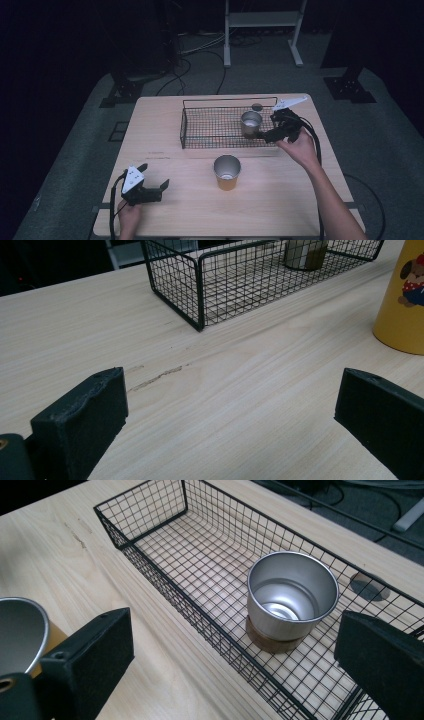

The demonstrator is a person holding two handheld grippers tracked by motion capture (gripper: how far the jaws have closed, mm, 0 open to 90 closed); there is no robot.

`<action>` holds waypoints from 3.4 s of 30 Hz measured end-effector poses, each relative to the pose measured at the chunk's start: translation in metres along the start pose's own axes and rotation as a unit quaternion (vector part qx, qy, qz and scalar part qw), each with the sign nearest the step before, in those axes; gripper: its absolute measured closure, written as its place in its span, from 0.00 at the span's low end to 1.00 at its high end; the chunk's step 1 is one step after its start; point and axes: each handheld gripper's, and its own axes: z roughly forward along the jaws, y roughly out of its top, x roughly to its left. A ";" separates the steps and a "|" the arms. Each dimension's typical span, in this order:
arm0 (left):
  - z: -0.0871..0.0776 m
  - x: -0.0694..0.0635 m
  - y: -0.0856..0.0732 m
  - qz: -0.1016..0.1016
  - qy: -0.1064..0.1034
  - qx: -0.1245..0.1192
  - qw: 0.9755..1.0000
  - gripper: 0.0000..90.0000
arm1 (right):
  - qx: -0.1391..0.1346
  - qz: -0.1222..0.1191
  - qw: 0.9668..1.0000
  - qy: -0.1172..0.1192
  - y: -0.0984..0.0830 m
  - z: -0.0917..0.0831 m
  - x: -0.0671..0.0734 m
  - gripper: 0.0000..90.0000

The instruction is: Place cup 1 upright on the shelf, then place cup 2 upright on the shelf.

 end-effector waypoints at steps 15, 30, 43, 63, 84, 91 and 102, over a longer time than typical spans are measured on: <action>0.000 0.000 0.000 0.003 -0.001 -0.001 1.000 0.00 | -0.002 -0.020 1.000 0.010 -0.019 -0.016 0.020 0.02; -0.001 0.000 0.000 0.000 0.000 -0.003 1.000 0.00 | -0.006 -0.022 0.999 0.022 -0.042 -0.032 0.035 0.02; -0.001 0.000 0.000 0.001 -0.001 -0.001 1.000 0.00 | -0.005 -0.033 0.999 0.039 -0.055 -0.037 0.053 0.02; -0.001 0.000 0.000 0.002 0.000 0.001 1.000 0.00 | -0.014 -0.062 0.996 0.058 -0.069 -0.033 0.090 0.02; -0.001 0.000 0.000 0.000 0.000 0.000 1.000 0.00 | -0.006 -0.074 0.994 0.076 -0.073 -0.015 0.112 0.01; -0.001 -0.001 0.000 0.002 0.000 0.001 1.000 0.00 | -0.011 -0.074 0.994 0.079 -0.074 -0.005 0.119 0.01; -0.001 -0.001 0.000 0.002 0.001 0.001 1.000 0.00 | -0.007 -0.079 0.994 0.079 -0.073 0.010 0.125 0.01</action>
